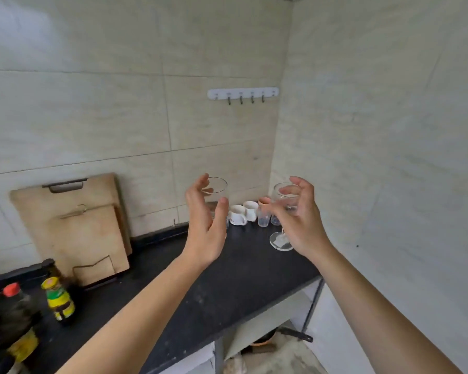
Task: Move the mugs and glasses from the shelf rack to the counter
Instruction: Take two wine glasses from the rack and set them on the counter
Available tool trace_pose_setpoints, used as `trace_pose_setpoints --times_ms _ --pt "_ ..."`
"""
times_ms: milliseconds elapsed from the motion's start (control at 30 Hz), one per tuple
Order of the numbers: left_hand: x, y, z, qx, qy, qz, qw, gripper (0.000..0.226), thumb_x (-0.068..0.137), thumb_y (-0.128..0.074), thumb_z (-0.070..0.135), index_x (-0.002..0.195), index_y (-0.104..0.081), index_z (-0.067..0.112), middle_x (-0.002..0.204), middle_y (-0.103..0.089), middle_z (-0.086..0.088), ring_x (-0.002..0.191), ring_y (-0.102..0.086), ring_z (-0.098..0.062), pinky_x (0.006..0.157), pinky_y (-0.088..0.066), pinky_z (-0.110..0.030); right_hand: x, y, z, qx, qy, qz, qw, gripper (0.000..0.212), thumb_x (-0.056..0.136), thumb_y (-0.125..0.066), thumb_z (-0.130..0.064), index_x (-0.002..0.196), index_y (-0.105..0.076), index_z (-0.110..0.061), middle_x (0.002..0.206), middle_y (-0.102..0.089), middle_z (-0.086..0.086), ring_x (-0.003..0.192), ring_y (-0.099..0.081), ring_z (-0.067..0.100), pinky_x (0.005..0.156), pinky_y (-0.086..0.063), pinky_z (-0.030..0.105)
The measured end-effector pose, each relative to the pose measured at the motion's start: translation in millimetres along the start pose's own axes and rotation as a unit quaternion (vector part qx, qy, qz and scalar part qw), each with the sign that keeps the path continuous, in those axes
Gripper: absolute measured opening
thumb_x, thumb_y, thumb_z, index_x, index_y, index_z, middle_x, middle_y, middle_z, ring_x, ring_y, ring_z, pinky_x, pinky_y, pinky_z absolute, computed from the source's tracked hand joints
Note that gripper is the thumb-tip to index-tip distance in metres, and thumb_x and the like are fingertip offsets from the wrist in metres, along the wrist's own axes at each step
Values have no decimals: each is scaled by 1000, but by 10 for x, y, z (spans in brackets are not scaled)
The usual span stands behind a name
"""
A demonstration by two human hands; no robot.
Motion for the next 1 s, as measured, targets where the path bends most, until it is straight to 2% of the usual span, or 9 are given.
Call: trace_pose_setpoints --times_ms 133,267,367,467,567,667,767,867,1000 --pt "250 -495 -356 -15 26 -38 999 58 99 -49 27 149 -19 23 139 -32 1 124 -38 4 86 -39 -4 325 259 457 -22 -12 45 999 64 85 -71 -26 135 -32 -32 112 -58 -20 94 -62 -9 82 -52 29" --pt "498 -936 -856 -22 79 -63 995 72 95 -60 25 152 -17 17 136 -36 0 114 -43 18 80 -42 -3 699 328 991 -20 -42 56 997 71 72 -65 -48 134 -32 -35 108 -59 -28 93 -62 -10 80 -47 20" --pt "725 -1214 -1332 -11 131 -51 990 71 88 -69 34 147 -30 27 132 -42 4 115 -46 16 83 -43 -5 1140 289 1512 -10 -63 47 997 71 75 -65 -42 138 -33 -32 110 -57 -23 94 -61 -10 86 -53 31" --pt "1002 -1446 -1793 30 169 -35 985 65 74 -70 53 131 -44 39 123 -46 11 118 -50 3 98 -48 -26 1677 209 2069 -4 -78 26 997 66 84 -68 -28 140 -33 -29 110 -56 -25 96 -61 -6 91 -55 40" --pt "1324 -1682 -2229 72 206 -19 976 59 71 -80 46 122 -49 44 116 -53 0 111 -56 -10 96 -52 -41 2217 100 2600 4 -111 -8 994 59 90 -66 -30 141 -34 -31 107 -57 -36 98 -59 -9 88 -50 25" --pt "1569 -1877 -2632 99 241 -13 965 58 69 -84 42 118 -52 46 114 -56 -1 109 -59 -10 91 -54 -41 2673 -24 2996 1 -134 -50 990 43 87 -65 -34 118 -38 -47 105 -58 -40 103 -56 -12 78 -39 6" --pt "1634 -2000 -3042 112 282 -4 953 60 63 -80 53 116 -52 48 115 -60 15 103 -61 2 83 -51 -29 3022 -199 3369 -12 -141 -87 986 38 79 -72 -30 110 -53 -43 116 -64 -15 109 -61 3 86 -49 22" --pt "1592 -2125 -3475 142 321 -19 936 49 68 -78 52 106 -49 62 107 -61 34 98 -59 11 76 -46 -20 3203 -412 3760 -45 -120 -129 983 45 78 -79 -20 120 -61 -14 124 -60 6 115 -60 19 96 -52 37" --pt "1477 -2294 -4061 168 386 -43 906 54 76 -79 46 121 -50 47 108 -63 25 98 -61 2 70 -43 -16 3189 -695 4345 -83 -167 -181 966 53 82 -78 -21 129 -55 -22 125 -61 -1 114 -61 20 91 -56 37"
Point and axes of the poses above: each hand's wrist, its own x-axis towards the middle knuckle, its own y-axis out of the back of the hand, z = x × y, the point moved 3 cm from there along x, towards the middle knuckle
